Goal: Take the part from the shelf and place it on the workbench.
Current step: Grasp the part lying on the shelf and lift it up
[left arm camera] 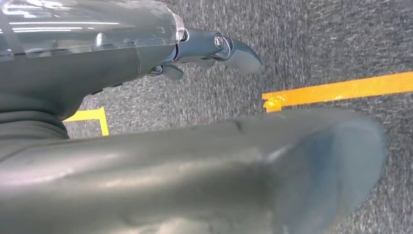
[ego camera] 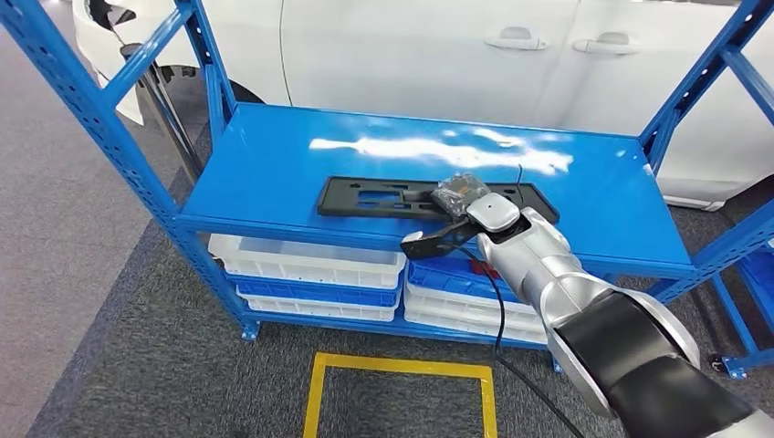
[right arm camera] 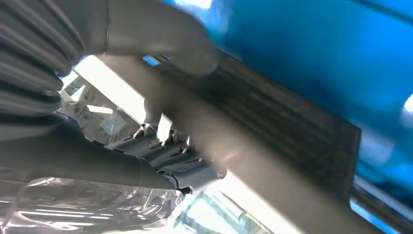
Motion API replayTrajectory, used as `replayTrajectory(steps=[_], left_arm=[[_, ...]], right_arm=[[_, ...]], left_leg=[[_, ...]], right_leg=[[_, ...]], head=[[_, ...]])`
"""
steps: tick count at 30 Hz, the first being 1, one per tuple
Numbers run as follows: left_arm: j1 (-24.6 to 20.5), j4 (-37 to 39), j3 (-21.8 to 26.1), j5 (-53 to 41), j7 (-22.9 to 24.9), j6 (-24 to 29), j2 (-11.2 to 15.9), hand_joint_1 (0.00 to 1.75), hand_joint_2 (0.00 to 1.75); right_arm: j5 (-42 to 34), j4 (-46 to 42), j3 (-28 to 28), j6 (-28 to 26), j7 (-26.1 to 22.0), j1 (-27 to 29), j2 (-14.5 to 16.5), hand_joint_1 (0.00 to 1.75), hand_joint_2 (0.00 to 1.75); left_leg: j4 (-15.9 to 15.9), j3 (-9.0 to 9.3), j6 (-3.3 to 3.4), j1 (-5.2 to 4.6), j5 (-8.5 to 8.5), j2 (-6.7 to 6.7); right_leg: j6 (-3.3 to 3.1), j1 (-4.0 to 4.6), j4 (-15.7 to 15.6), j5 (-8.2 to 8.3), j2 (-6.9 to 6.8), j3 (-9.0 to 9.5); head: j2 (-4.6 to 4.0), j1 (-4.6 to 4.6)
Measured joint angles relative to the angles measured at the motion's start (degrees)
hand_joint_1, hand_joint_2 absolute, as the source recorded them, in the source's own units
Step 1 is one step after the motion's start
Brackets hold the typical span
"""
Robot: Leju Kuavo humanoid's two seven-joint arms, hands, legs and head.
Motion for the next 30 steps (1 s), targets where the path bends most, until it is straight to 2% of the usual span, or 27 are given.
replayTrajectory(steps=[2,3,4,5,7,8,9,11,13,14,15,17,18,19,20,21,23,25,28,29,30], left_arm=[[0.02,0.0,0.0,0.0,-0.02,0.0,0.0,0.0,0.0],[0.05,0.0,0.0,0.0,-0.02,0.0,-0.01,0.0,0.0],[0.07,0.0,0.0,0.0,-0.02,0.0,-0.01,0.0,0.0],[0.08,0.0,0.0,0.0,-0.02,0.0,-0.01,0.0,0.0],[0.06,0.01,0.0,0.0,-0.04,-0.01,-0.07,0.0,0.0],[0.01,0.01,0.0,0.0,-0.07,-0.01,-0.1,0.0,0.0],[-0.02,0.02,0.0,0.0,-0.09,-0.01,-0.14,0.0,0.0],[-0.03,0.03,0.0,0.0,-0.12,0.0,-0.16,0.0,0.0],[-0.02,0.04,0.0,0.0,-0.13,0.01,-0.12,0.0,0.0],[-0.04,0.04,0.0,0.0,-0.13,0.01,-0.1,0.0,0.0],[-0.04,0.04,0.0,0.0,-0.13,0.02,-0.08,0.0,0.0],[0.06,0.04,0.0,0.0,-0.13,0.04,-0.08,0.0,0.0],[0.15,0.04,0.0,0.01,-0.13,0.07,-0.08,0.0,0.0],[0.24,0.04,0.0,0.04,-0.13,0.11,-0.08,0.0,0.0],[0.31,0.04,0.0,0.08,-0.14,0.15,-0.07,0.0,0.0],[0.32,0.04,0.0,0.13,-0.16,0.21,-0.07,0.0,0.0],[0.28,0.04,0.01,0.3,-0.24,0.3,-0.05,0.0,0.0],[0.2,0.04,0.03,0.53,-0.37,0.4,-0.07,0.0,0.0],[0.3,0.04,0.11,0.72,-0.57,0.67,-0.05,0.0,1.31],[0.33,0.04,0.14,0.75,-0.77,0.76,-0.04,0.0,1.75],[0.31,0.04,0.17,0.81,-1.11,0.85,-0.05,0.0,1.75]], right_arm=[[-0.02,0.05,-0.08,-0.11,-0.03,0.06,0.15,1.75,1.75],[-0.02,0.11,-0.1,-0.13,-0.05,0.16,0.22,1.75,1.75],[-0.02,0.16,-0.13,-0.14,-0.05,0.24,0.26,1.75,1.75],[-0.02,0.2,-0.2,-0.15,-0.06,0.23,0.27,1.75,1.75],[-0.02,0.2,-0.33,-0.17,-0.18,-0.03,0.29,1.75,1.75],[-0.02,0.2,-0.37,-0.17,-0.26,-0.18,0.37,1.75,1.75],[-0.02,0.19,-0.38,-0.17,-0.34,-0.28,0.46,1.75,1.75],[-0.02,0.19,-0.39,-0.17,-0.4,-0.39,0.61,1.75,1.75],[-0.02,0.19,-0.4,-0.18,-0.43,-0.47,0.62,1.75,1.75],[-0.02,0.19,-0.4,-0.18,-0.47,-0.54,0.62,1.75,1.75],[-0.02,0.19,-0.4,-0.18,-0.51,-0.59,0.62,1.75,1.75],[-0.02,0.19,-0.4,-0.2,-0.58,-0.61,0.51,1.75,1.75],[-0.02,0.19,-0.4,-0.28,-0.61,-0.59,0.44,1.75,1.75],[-0.02,0.19,-0.4,-0.38,-0.65,-0.58,0.36,1.75,1.75],[-0.02,0.19,-0.4,-0.54,-0.72,-0.58,0.31,1.75,1.75],[-0.04,0.19,-0.4,-0.75,-0.8,-0.58,0.28,1.75,1.75],[-0.57,0.18,-0.48,-1.48,-1.21,-0.63,0.08,1.75,1.75],[-2.86,-0.01,-1.17,-3.2,-2.7,-0.7,-0.41,1.75,1.75],[-10.44,-1.21,-4.33,-7.17,-8.76,-0.84,-1.02,1.75,1.75],[-13.7,-2.05,-5.73,-7.96,-11.77,-0.95,-1.08,1.75,1.75],[-17.71,-3.43,-7.29,-8.01,-15.24,-1.08,-1.11,1.75,1.75]], left_leg=[[0.0,-0.18,0.23,-0.21,0.02,0.12],[0.02,-0.21,0.3,-0.33,0.0,0.15],[0.03,-0.2,0.36,-0.44,-0.02,0.16],[0.04,-0.13,0.36,-0.55,-0.05,0.14],[0.05,0.02,0.26,-0.7,-0.14,0.13],[0.08,-0.01,0.13,-0.79,-0.19,0.14],[0.09,-0.08,-0.06,-0.81,-0.21,0.15],[0.02,-0.2,-0.53,-0.79,-0.2,0.17],[0.17,-0.28,-1.06,-0.87,-0.51,0.19],[1.12,-0.68,-1.36,-0.93,-1.21,0.18],[3.16,-1.63,-1.62,-0.96,-2.45,0.18],[10.15,-4.94,-2.14,-0.62,-5.74,0.16],[13.41,-6.57,-2.36,-0.39,-6.83,0.17],[15.27,-7.53,-2.56,-0.15,-7.06,0.18],[14.96,-7.45,-2.74,0.09,-6.2,0.18],[12.73,-6.44,-2.87,0.31,-4.55,0.19],[5.57,-3.07,-3.07,0.62,-0.98,0.17],[1.14,-1.15,-2.57,0.54,0.17,-0.01],[0.22,-1.22,-1.27,0.13,0.16,-0.31],[0.03,-1.17,-0.94,0.1,0.29,-0.37],[-0.14,-1.09,-0.65,0.13,0.42,-0.4]], right_leg=[[0.11,0.03,7.63,-3.58,-0.05,-3.46],[0.06,0.04,10.04,-4.15,-0.05,-4.58],[-0.09,0.07,10.36,-3.61,-0.05,-4.72],[-0.35,0.13,8.34,-2.05,-0.05,-3.76],[-1.15,0.47,0.75,1.62,-0.12,-0.14],[-1.51,0.73,-2.67,2.84,-0.21,1.36],[-1.75,1.0,-4.72,3.39,-0.28,2.22],[-1.98,1.36,-5.97,3.58,-0.37,2.58],[-2.37,1.08,-6.6,3.83,-0.45,3.01],[-2.6,0.87,-7.0,3.99,-0.55,3.32],[-2.83,0.65,-7.36,4.11,-0.67,3.59],[-3.06,0.6,-7.5,4.07,-0.82,3.74],[-3.1,0.58,-7.49,4.04,-0.83,3.73],[-3.09,0.55,-7.46,4.02,-0.8,3.74],[-3.03,0.48,-7.42,3.97,-0.73,3.76],[-2.89,0.38,-7.32,3.88,-0.65,3.8],[-2.31,0.26,-6.84,3.49,-0.49,3.78],[-1.54,0.27,-6.21,3.18,-0.45,3.35],[-0.51,0.02,-5.92,3.08,-0.55,2.79],[-0.3,-0.08,-5.24,2.52,-0.58,2.46],[-0.2,-0.13,-3.56,1.41,-0.59,1.71]], head=[[0.0,0.0],[0.0,0.0],[0.0,0.0],[0.0,0.0],[0.0,0.0],[0.0,-0.01],[0.0,-0.01],[0.0,-0.01],[0.0,-0.01],[0.0,-0.02],[0.0,-0.02],[0.0,-0.02],[0.0,-0.02],[0.0,-0.02],[0.0,-0.02],[0.0,-0.02],[0.0,-0.02],[0.0,-0.02],[0.0,-0.01],[0.0,-0.01],[0.0,-0.02]])
